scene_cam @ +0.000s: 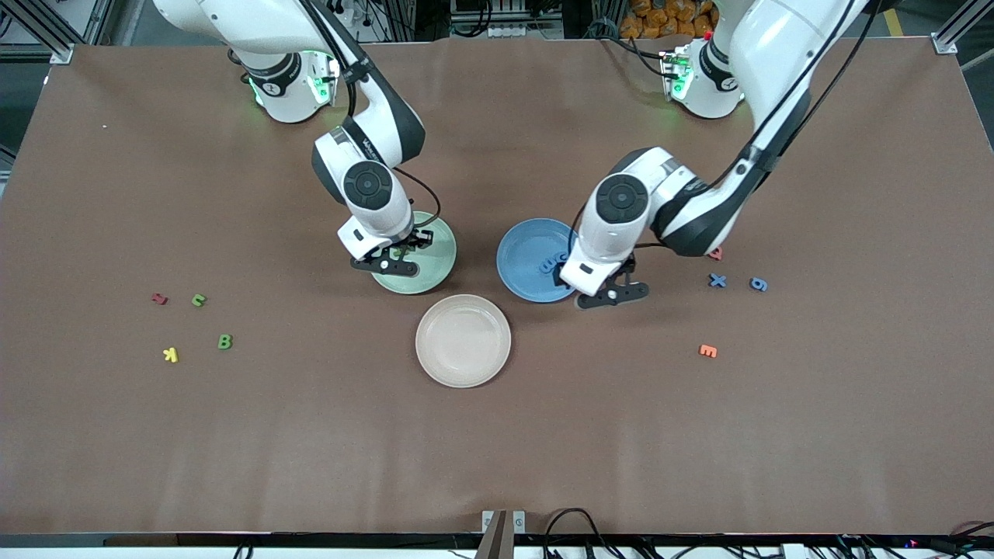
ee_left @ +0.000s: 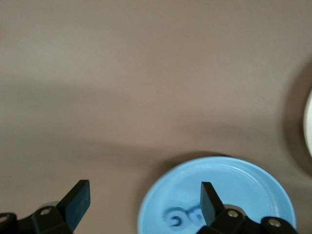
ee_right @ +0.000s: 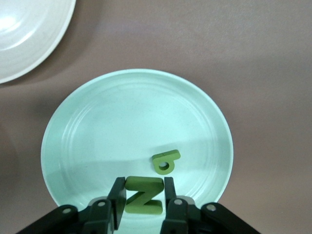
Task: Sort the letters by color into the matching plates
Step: 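Place the blue G on the blue plate while the right gripper carries Z, then release the green Z onto the green plate while the left gripper returns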
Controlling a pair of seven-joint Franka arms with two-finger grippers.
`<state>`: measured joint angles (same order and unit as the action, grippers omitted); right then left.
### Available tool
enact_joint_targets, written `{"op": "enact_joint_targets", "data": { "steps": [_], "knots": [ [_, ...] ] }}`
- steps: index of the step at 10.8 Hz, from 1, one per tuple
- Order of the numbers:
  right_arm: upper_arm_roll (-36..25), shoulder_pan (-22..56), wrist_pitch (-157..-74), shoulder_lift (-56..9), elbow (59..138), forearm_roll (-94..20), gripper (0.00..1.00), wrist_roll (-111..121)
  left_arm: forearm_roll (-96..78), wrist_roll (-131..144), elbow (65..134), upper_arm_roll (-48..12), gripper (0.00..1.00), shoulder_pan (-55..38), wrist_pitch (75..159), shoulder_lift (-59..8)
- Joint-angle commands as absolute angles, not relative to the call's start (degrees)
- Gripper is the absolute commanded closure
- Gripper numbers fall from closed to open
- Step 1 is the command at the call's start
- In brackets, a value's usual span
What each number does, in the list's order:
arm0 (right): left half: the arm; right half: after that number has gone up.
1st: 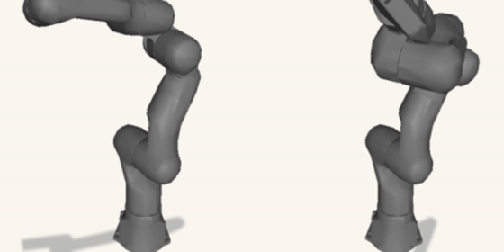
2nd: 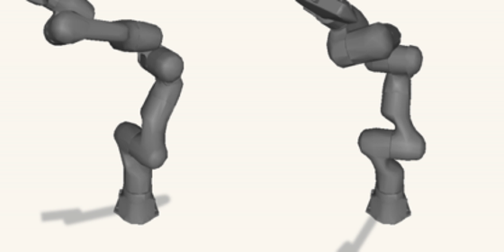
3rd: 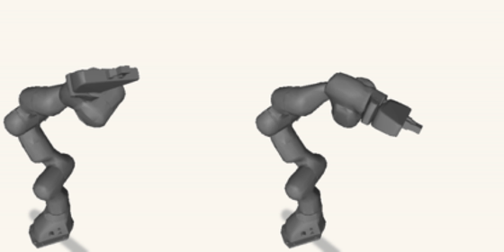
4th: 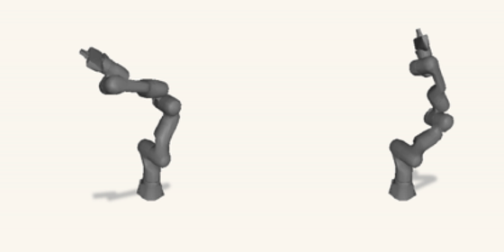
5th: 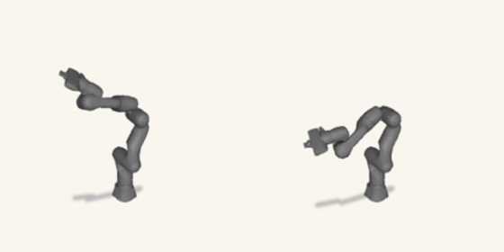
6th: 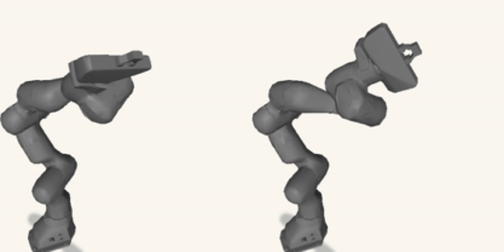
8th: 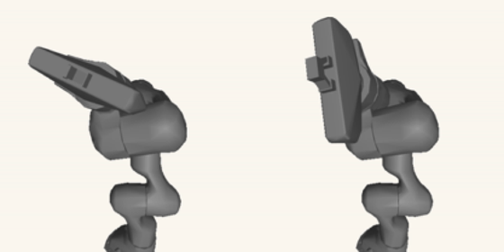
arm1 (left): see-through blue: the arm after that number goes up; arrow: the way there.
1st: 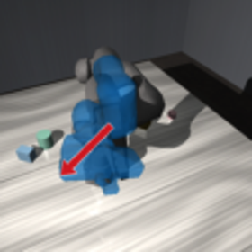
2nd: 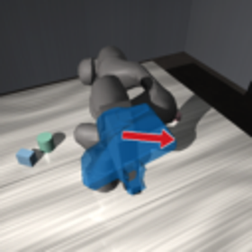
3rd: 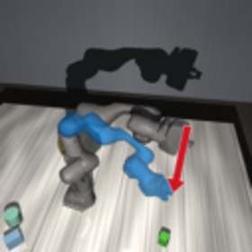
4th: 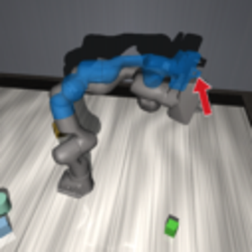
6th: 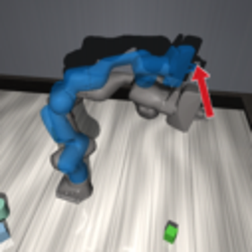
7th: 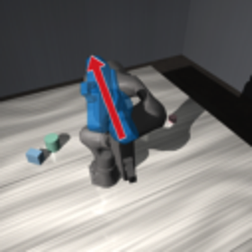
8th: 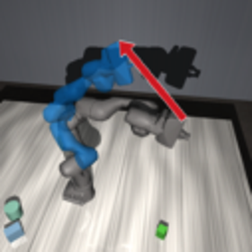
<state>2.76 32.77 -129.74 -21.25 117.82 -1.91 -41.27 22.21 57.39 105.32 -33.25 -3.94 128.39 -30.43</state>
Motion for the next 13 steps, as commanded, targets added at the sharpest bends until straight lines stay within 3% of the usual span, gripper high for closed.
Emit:
{"op": "enact_joint_targets", "data": {
  "steps": [1, 6, 9, 13],
  "knots": [
    [2.29, 32.87, -129.46, -20.66, 118.30, -2.20, 0.00, -43.24, 20.92, 48.48, 107.66, -33.49, 0.00, -0.11, 122.45, -23.83],
    [2.11, 26.83, -129.46, -19.78, 117.95, -0.62, 0.00, -37.28, 21.00, 29.39, 113.36, -38.65, 0.00, 17.54, 123.48, -20.92],
    [2.11, 20.23, -129.64, -19.86, 117.16, 1.40, 0.00, -25.79, 21.70, 24.62, 121.44, -45.42, 0.00, 29.06, 131.54, -19.43],
    [2.20, 10.83, -131.04, -20.48, 115.85, 6.15, 0.00, -11.29, 21.71, 18.28, 130.68, -45.88, 0.00, 37.87, 144.04, -19.25]
  ]
}}
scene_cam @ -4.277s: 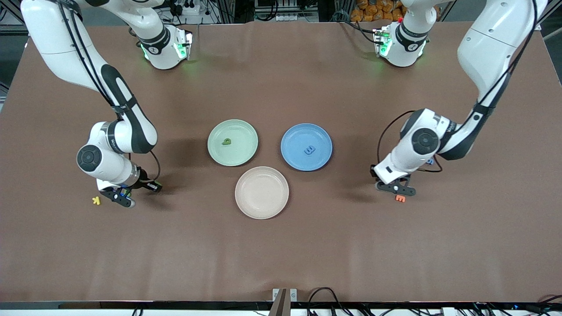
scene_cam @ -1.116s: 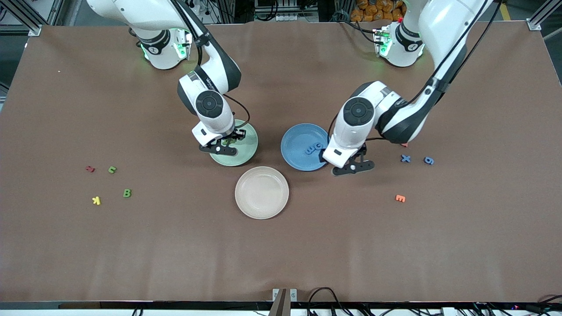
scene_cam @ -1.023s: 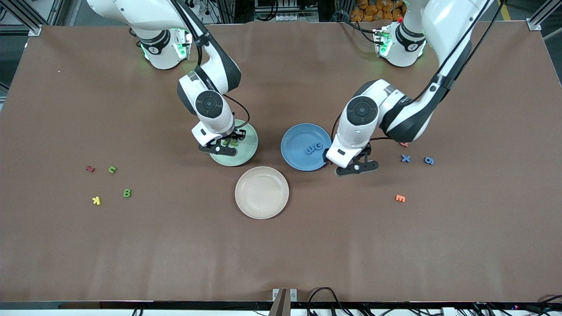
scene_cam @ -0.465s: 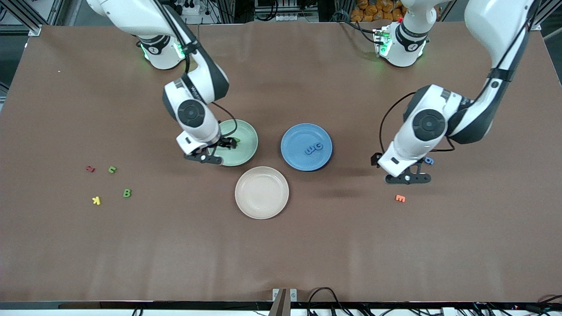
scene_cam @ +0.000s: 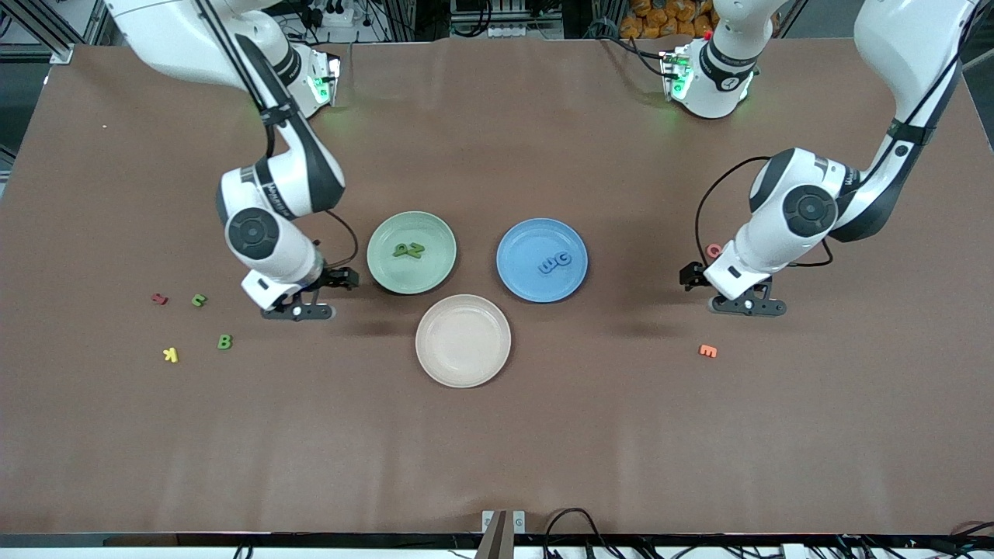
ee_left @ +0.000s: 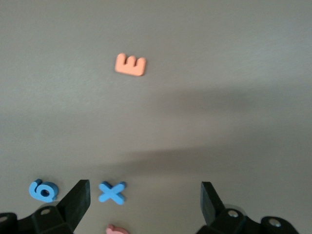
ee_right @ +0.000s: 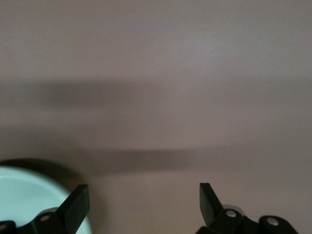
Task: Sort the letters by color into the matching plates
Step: 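Release the green Z onto the green plate while the left gripper returns, then grasp the blue X with the left gripper while the right gripper grasps green B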
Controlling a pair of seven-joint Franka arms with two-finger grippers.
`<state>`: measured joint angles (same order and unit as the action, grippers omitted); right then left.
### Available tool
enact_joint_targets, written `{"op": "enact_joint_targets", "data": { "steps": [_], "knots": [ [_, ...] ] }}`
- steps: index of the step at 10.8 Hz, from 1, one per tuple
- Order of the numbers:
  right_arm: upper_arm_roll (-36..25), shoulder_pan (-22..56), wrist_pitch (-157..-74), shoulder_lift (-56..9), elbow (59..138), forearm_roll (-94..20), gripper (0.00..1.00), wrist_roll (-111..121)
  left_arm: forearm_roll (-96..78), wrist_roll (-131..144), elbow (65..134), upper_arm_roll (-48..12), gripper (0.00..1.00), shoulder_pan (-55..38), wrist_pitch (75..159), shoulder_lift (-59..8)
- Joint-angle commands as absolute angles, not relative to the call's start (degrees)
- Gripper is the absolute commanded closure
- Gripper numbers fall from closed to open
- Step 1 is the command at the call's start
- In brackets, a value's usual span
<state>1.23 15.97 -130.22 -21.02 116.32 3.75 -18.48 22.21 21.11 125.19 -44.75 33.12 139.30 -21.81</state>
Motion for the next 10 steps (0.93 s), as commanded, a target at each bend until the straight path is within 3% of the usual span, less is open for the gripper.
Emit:
{"op": "enact_joint_targets", "data": {
  "steps": [1, 7, 10],
  "knots": [
    [2.20, 8.37, -132.52, -20.65, 115.84, 6.15, 0.00, -7.25, 21.71, 18.28, 130.95, -45.88, 0.00, 38.23, 144.05, -19.16],
    [2.55, -2.53, -139.90, -22.76, 116.19, 7.82, 0.00, 5.96, 23.28, 18.28, 135.70, -45.70, 0.00, 40.17, 151.17, -20.82],
    [7.02, -9.03, -143.08, -24.87, 116.19, 11.31, 0.00, 6.77, 30.73, 18.46, 135.62, -45.35, 0.00, 41.04, 151.70, -23.28]
  ]
}}
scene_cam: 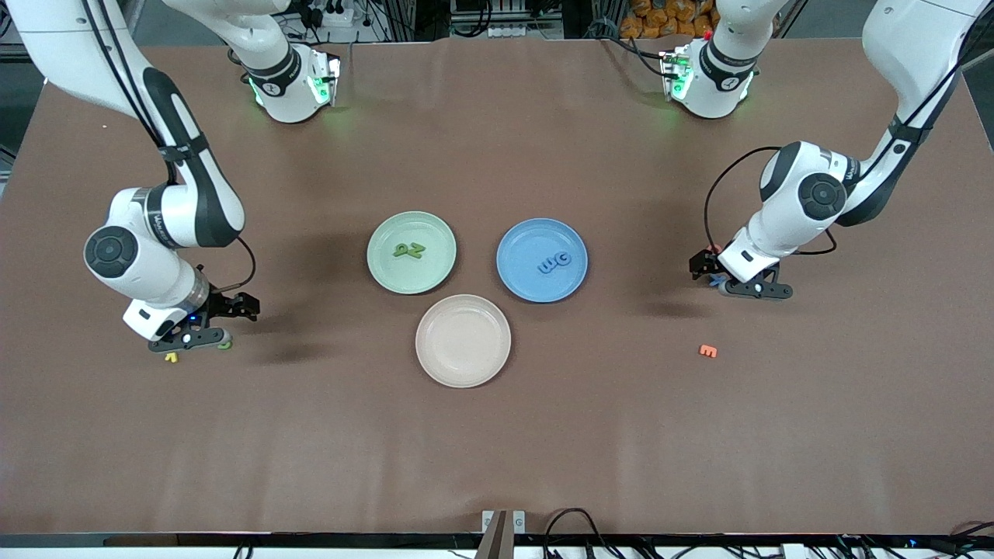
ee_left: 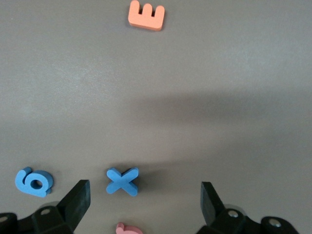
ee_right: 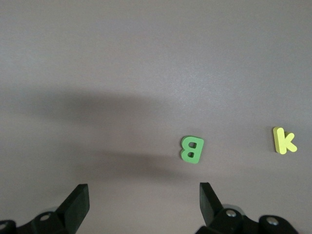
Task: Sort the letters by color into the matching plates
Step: 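Grasp the blue X with the left gripper while the right gripper grasps green B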
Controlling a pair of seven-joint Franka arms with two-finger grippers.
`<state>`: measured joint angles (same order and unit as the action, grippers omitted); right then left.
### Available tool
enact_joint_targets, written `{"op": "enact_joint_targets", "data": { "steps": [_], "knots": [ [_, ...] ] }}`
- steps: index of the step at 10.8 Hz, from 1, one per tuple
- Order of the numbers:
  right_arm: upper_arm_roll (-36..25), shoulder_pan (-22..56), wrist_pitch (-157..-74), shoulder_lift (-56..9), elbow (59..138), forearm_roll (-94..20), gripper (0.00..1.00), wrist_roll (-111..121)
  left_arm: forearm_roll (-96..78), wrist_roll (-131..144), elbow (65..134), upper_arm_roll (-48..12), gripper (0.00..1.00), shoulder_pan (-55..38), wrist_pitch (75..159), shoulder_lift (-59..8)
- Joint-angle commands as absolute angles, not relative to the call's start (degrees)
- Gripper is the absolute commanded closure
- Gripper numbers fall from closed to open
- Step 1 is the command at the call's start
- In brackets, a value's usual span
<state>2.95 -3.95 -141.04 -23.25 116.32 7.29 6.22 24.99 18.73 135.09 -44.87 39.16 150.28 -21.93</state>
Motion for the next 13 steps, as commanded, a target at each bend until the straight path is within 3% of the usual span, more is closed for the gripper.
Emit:
{"op": "enact_joint_targets", "data": {
  "steps": [1, 3, 6, 13],
  "knots": [
    [9.12, -11.75, -143.78, -25.74, 116.10, 13.34, 0.00, 6.77, 32.68, 18.54, 135.53, -45.35, 0.00, 41.57, 151.79, -24.42],
    [13.78, -17.64, -145.89, -27.76, 116.02, 15.81, 0.00, 6.77, 34.63, 19.33, 135.35, -45.35, 0.00, 42.28, 151.96, -24.96],
    [14.85, -19.68, -150.11, -30.84, 115.58, 17.22, 0.00, 6.59, 35.07, 19.77, 135.09, -45.00, 0.00, 41.84, 151.96, -25.84],
    [15.29, -21.01, -150.38, -33.83, 112.07, 19.86, 0.00, 6.15, 42.54, 26.19, 134.39, -42.89, 0.01, 39.73, 151.35, -27.51]
  ]
}}
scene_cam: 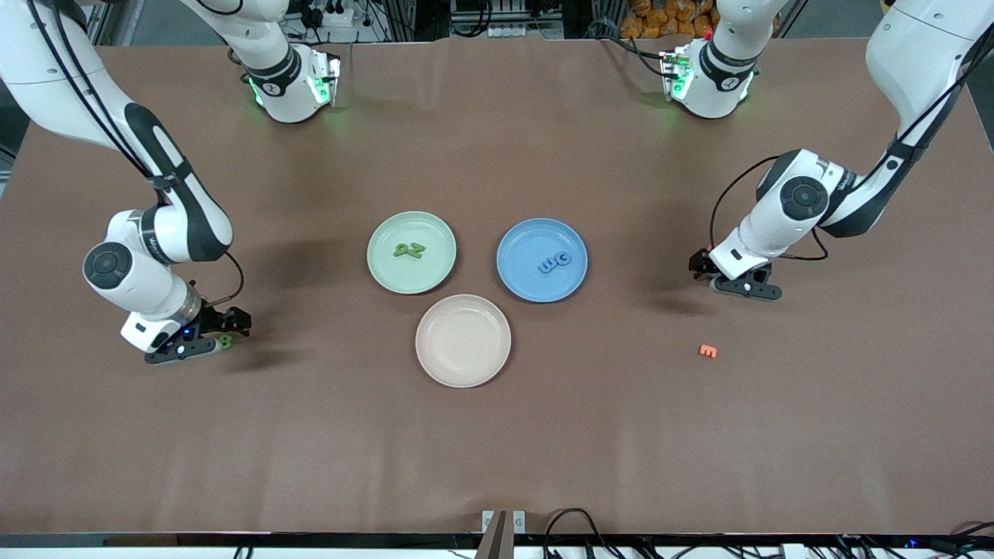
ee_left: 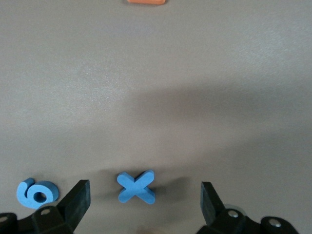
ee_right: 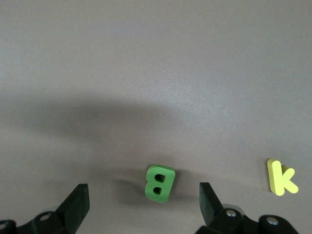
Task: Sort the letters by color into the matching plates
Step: 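Grasp the blue X with the left gripper while the right gripper grasps green B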
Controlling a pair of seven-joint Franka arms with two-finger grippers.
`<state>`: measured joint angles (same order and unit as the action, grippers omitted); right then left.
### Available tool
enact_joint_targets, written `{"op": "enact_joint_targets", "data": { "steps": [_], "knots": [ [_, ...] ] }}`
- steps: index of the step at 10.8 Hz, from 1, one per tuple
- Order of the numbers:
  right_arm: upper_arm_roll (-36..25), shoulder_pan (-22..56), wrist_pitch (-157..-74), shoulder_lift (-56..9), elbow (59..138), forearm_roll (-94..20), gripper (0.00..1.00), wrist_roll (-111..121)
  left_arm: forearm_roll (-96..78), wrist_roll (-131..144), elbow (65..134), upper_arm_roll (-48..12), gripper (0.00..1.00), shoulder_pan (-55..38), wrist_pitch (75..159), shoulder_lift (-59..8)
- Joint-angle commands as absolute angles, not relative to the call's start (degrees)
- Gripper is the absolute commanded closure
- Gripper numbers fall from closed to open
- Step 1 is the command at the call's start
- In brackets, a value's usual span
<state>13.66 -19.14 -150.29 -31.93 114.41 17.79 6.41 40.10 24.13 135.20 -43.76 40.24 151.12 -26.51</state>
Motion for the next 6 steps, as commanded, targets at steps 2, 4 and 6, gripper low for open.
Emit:
{"op": "enact_joint_targets", "data": {
  "steps": [2, 4, 6],
  "knots": [
    [15.29, -21.09, -150.38, -34.97, 111.01, 20.39, 0.00, 6.15, 42.54, 26.28, 132.90, -42.80, 0.02, 38.94, 148.47, -28.21],
    [15.29, -21.88, -151.25, -35.77, 111.00, 21.88, 0.00, 6.07, 42.54, 26.37, 132.54, -42.63, 0.06, 38.23, 147.48, -28.30],
    [15.21, -22.41, -153.02, -36.39, 111.36, 22.41, 0.00, 6.07, 42.54, 26.37, 132.45, -42.45, 0.08, 38.15, 147.48, -28.65]
  ]
}}
